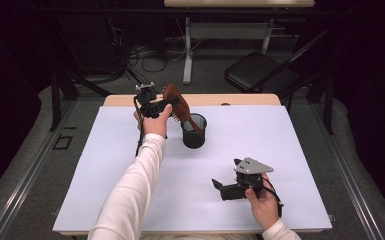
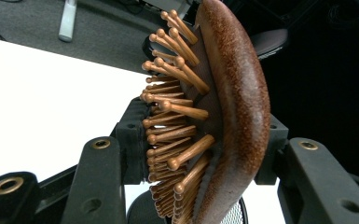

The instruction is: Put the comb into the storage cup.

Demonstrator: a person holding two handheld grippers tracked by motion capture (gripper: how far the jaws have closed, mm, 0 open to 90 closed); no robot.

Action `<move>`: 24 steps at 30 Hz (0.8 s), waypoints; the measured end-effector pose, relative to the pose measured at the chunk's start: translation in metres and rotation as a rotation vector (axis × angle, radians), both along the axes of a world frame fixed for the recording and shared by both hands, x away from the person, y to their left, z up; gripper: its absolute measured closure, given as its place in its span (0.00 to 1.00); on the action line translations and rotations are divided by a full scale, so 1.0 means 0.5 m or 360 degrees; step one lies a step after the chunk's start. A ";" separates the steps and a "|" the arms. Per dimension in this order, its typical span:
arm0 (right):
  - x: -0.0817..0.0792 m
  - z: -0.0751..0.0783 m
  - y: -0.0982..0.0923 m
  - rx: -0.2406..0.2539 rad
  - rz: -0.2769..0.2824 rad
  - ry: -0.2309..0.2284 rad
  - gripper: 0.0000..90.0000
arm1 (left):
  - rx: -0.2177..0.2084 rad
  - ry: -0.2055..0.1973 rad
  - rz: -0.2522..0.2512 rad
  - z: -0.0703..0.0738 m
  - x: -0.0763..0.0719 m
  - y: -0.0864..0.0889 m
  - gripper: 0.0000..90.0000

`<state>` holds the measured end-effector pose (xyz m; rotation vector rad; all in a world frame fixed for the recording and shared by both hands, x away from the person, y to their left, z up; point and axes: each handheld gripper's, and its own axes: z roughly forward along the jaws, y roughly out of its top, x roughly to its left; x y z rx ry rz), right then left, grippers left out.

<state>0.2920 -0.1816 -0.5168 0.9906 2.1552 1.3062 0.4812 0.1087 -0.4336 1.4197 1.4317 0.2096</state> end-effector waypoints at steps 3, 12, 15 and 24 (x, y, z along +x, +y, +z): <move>0.000 -0.001 0.000 0.0000 0.0001 0.0001 0.00 | 0.0004 -0.0007 0.0001 -0.002 -0.002 -0.003 0.56; 0.001 -0.003 0.003 -0.0012 0.0012 0.0011 0.00 | 0.0020 -0.0012 -0.0008 -0.007 -0.005 -0.011 0.56; 0.001 -0.003 0.003 -0.0014 0.0014 0.0012 0.00 | 0.0018 -0.0010 -0.0007 -0.007 -0.006 -0.011 0.56; 0.001 -0.004 0.005 -0.0016 0.0020 0.0014 0.00 | -0.0005 -0.0001 0.0007 -0.013 -0.006 -0.003 0.55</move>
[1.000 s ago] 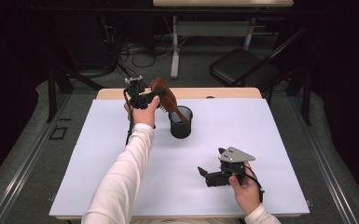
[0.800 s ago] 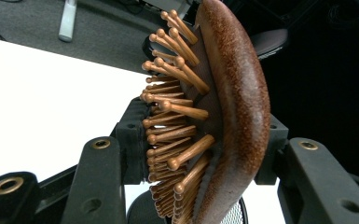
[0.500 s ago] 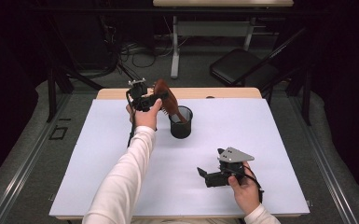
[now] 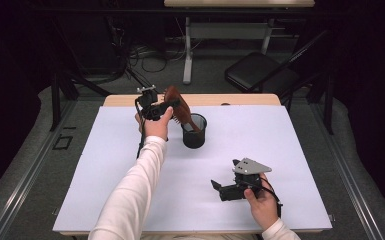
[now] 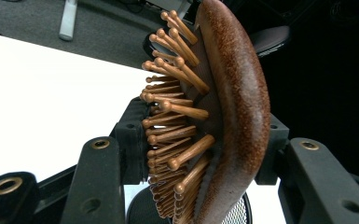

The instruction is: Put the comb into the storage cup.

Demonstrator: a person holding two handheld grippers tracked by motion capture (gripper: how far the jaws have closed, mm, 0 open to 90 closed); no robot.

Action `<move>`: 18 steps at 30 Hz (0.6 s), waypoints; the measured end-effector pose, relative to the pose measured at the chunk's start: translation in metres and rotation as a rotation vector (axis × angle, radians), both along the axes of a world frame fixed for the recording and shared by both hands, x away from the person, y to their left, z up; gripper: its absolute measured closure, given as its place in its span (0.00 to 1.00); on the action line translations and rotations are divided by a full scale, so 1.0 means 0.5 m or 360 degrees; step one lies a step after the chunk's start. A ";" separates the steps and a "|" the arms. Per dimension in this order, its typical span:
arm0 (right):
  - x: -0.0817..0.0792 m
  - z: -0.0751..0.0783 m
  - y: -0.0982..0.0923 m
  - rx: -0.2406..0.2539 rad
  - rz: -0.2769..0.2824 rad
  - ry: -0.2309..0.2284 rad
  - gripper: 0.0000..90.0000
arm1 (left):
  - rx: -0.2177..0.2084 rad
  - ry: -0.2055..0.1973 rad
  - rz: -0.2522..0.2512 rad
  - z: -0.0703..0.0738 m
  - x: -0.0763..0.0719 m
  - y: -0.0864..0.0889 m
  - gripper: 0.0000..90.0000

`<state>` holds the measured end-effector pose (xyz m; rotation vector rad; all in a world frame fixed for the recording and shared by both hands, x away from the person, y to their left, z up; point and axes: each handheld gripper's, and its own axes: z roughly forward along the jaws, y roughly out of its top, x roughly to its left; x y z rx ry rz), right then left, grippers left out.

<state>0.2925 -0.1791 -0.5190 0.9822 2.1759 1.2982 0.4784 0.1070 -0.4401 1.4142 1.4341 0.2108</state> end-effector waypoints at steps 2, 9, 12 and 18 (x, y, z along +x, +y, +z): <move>0.000 0.000 0.001 0.0001 0.0002 0.0004 0.00 | -0.0003 0.0000 0.0001 -0.001 0.000 0.002 0.55; 0.000 -0.001 0.002 -0.0006 0.0009 0.0010 0.00 | -0.0019 -0.0004 0.0007 -0.006 -0.001 0.006 0.55; 0.000 -0.001 0.002 -0.0007 0.0012 0.0009 0.00 | -0.0024 -0.0003 0.0004 -0.006 -0.001 0.007 0.54; 0.000 -0.001 0.002 -0.0008 0.0012 0.0010 0.00 | -0.0035 -0.0020 0.0008 -0.008 -0.003 0.007 0.54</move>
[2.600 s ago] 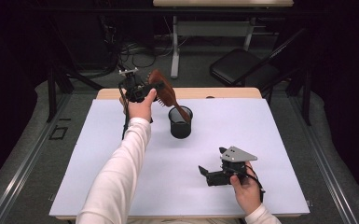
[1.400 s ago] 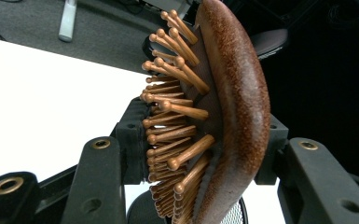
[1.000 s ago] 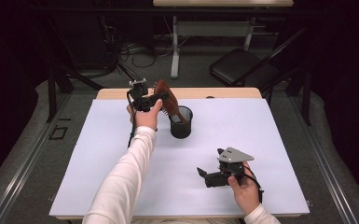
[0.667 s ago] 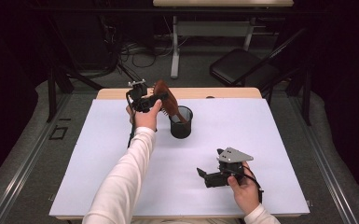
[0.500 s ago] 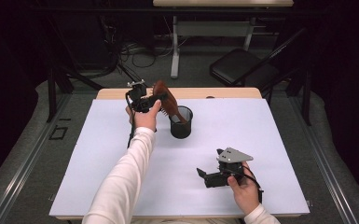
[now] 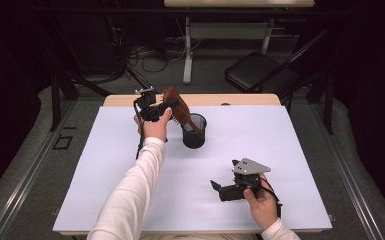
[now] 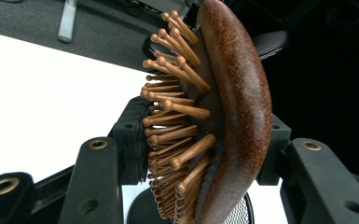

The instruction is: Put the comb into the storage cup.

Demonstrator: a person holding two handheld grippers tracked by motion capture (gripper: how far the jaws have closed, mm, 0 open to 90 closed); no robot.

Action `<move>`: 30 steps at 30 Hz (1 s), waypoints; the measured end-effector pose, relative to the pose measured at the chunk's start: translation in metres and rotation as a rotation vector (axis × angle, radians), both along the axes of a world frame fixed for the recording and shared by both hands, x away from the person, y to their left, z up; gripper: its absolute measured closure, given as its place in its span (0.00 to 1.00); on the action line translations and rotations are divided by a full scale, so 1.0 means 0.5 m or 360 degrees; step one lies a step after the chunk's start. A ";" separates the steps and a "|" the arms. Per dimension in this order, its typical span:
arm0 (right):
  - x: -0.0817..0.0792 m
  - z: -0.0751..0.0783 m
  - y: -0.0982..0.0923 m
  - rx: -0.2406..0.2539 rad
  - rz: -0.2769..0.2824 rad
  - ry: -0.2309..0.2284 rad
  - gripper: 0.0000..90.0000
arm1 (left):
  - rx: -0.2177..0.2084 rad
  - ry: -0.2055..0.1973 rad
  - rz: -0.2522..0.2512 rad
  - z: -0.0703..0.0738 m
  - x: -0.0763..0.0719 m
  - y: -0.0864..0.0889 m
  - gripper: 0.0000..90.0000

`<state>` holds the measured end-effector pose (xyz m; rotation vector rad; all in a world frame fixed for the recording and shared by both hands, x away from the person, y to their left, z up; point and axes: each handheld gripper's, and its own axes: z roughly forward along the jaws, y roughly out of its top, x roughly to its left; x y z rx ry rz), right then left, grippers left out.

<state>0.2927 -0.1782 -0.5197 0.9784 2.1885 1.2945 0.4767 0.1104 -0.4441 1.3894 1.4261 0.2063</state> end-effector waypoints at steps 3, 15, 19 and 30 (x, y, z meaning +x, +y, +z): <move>0.000 0.000 0.000 -0.0003 0.0000 0.0001 0.00 | 0.0011 -0.0003 -0.0004 -0.001 -0.003 0.002 0.54; 0.001 -0.002 0.002 -0.0006 0.0008 0.0007 0.00 | -0.0009 -0.0016 0.0000 -0.005 -0.004 0.007 0.53; 0.001 -0.003 0.002 -0.0006 0.0009 0.0009 0.00 | -0.0021 -0.0016 0.0008 -0.006 -0.004 0.008 0.53; 0.001 -0.004 0.003 -0.0012 0.0015 0.0015 0.00 | -0.0001 -0.0017 0.0001 -0.006 -0.004 0.009 0.51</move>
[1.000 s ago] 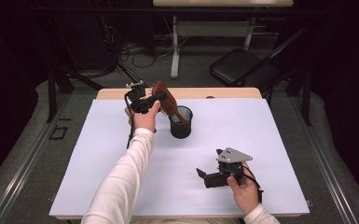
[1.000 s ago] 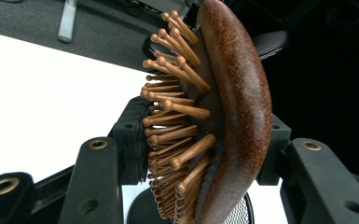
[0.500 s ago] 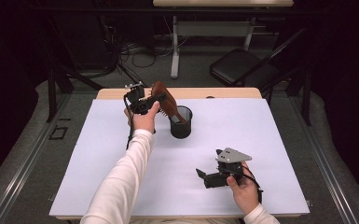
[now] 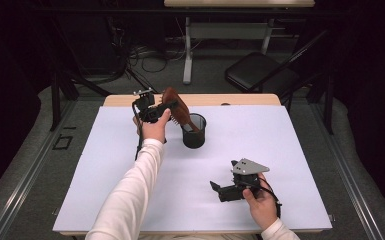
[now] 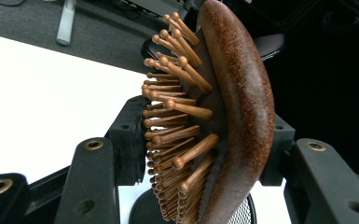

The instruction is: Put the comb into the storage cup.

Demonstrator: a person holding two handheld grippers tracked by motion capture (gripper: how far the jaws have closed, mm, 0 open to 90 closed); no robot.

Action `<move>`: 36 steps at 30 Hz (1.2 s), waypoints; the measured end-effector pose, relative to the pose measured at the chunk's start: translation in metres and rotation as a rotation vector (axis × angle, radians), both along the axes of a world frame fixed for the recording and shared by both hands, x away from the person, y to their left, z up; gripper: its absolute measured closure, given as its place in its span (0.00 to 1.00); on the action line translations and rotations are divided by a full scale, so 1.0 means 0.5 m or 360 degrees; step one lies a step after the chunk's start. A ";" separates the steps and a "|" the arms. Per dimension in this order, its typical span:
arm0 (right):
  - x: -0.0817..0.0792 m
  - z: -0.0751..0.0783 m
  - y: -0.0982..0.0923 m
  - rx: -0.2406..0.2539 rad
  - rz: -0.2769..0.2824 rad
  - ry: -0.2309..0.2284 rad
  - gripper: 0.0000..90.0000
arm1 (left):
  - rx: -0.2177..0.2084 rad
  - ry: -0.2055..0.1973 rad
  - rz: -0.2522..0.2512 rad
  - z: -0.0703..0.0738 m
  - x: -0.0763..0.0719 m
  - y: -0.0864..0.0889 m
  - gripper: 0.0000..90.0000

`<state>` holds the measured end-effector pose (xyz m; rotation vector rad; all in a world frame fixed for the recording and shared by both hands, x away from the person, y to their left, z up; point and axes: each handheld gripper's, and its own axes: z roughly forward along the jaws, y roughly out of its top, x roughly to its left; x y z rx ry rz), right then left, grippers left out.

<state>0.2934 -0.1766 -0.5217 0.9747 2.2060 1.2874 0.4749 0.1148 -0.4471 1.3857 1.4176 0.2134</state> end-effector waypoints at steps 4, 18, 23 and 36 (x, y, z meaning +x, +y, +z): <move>0.000 0.000 0.000 -0.0002 0.0002 0.0000 0.00 | -0.0006 0.0002 0.0003 -0.001 0.000 0.000 0.51; 0.000 -0.001 0.000 -0.0005 0.0000 0.0007 0.00 | -0.0010 -0.0003 0.0008 -0.001 0.001 0.004 0.47; 0.000 -0.001 0.001 -0.0006 0.0004 0.0004 0.00 | -0.0013 -0.0009 0.0008 0.001 0.002 0.006 0.46; 0.000 -0.001 0.000 -0.0010 0.0002 0.0007 0.00 | -0.0022 -0.0023 0.0008 0.003 0.001 0.010 0.44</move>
